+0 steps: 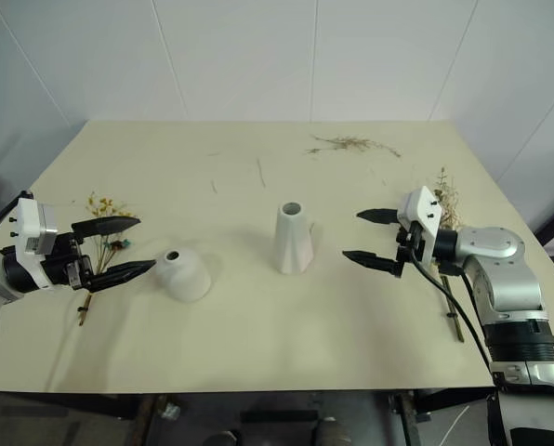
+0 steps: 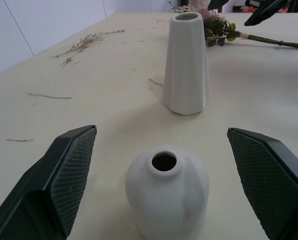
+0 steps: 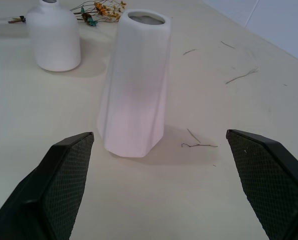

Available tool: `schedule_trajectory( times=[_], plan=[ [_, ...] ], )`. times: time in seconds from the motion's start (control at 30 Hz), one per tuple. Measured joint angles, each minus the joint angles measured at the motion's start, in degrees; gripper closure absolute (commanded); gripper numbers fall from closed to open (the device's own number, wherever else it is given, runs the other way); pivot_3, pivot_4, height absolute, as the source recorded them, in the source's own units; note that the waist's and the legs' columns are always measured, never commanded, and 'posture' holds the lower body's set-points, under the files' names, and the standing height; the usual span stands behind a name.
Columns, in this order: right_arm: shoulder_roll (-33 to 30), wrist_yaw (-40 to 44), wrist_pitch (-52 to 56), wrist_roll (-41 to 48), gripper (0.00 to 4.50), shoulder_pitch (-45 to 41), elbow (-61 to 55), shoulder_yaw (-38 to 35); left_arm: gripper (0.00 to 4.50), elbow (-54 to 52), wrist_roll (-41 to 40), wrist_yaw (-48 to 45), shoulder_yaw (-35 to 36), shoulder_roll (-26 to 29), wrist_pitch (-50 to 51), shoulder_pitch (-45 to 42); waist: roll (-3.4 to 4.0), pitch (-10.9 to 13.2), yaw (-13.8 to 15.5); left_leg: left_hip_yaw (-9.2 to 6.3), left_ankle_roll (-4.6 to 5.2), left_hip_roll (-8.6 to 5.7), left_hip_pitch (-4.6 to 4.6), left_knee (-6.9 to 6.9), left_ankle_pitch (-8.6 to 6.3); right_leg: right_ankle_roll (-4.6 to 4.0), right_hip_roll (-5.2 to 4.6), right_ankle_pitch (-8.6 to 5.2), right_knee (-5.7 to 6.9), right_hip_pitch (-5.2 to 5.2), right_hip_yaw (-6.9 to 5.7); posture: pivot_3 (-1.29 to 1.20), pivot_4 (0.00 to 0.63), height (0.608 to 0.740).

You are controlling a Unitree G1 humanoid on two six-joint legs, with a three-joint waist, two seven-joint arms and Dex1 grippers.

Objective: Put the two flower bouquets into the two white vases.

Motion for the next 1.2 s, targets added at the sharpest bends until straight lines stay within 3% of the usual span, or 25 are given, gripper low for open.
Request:
schedule_trajectory(
  times=[0.27, 0.5, 0.7, 0.93, 1.2],
  plan=[
    [2.92, -0.01, -0.03, 0.14, 0.00, -3.68, 1.77, 0.40, 0.02, 0.39, 0.12, 0.05, 2.48, 1.63, -0.07, 1.01, -0.01, 0.00, -0.15, 0.02, 0.00, 0.00, 0.01, 0.00, 0.00, 0.00, 0.00, 0.00, 0.02, -0.01, 0.02, 0.00, 0.150, 0.740],
    [4.70, 2.06, 3.23, 3.90, 0.00, -7.24, 1.19, 0.45, 0.02, 5.18, 4.27, 3.84, 5.45, 11.14, 5.93, 2.60, 0.00, 0.01, -0.18, 0.04, 0.05, 0.01, 0.00, -0.05, -0.03, 0.00, 0.00, -0.01, -0.02, -0.03, 0.02, 0.00, 0.150, 0.740],
    [4.52, 9.48, 2.80, 8.96, 0.00, -12.40, 3.27, -1.48, 0.02, 11.53, 9.08, 11.77, 4.88, 22.62, 25.62, 2.61, 0.01, 0.05, -0.35, 0.06, 0.07, 0.00, 0.00, -0.09, -0.06, 0.04, 0.01, -0.04, -0.01, -0.07, 0.03, 0.00, 0.150, 0.740],
    [-0.06, 16.77, 8.03, 12.61, 0.00, -14.88, 4.70, -2.08, 0.02, 13.08, 11.66, 15.30, -4.11, 22.29, 37.71, 2.18, 0.04, 0.07, -0.05, 0.05, 0.04, 0.02, -0.03, -0.16, -0.07, 0.00, 0.03, -0.12, 0.04, -0.15, 0.01, 0.00, 0.150, 0.740],
    [-3.84, 17.88, 8.38, 12.32, 0.00, -12.86, 4.01, 3.51, 0.02, 15.02, 14.31, 17.52, -16.28, 17.37, 43.83, -9.59, 0.02, 0.05, -0.07, 0.05, 0.03, 0.01, -0.04, -0.07, -0.08, 0.02, 0.03, -0.10, 0.09, -0.14, 0.02, 0.00, 0.150, 0.740]
  ],
)
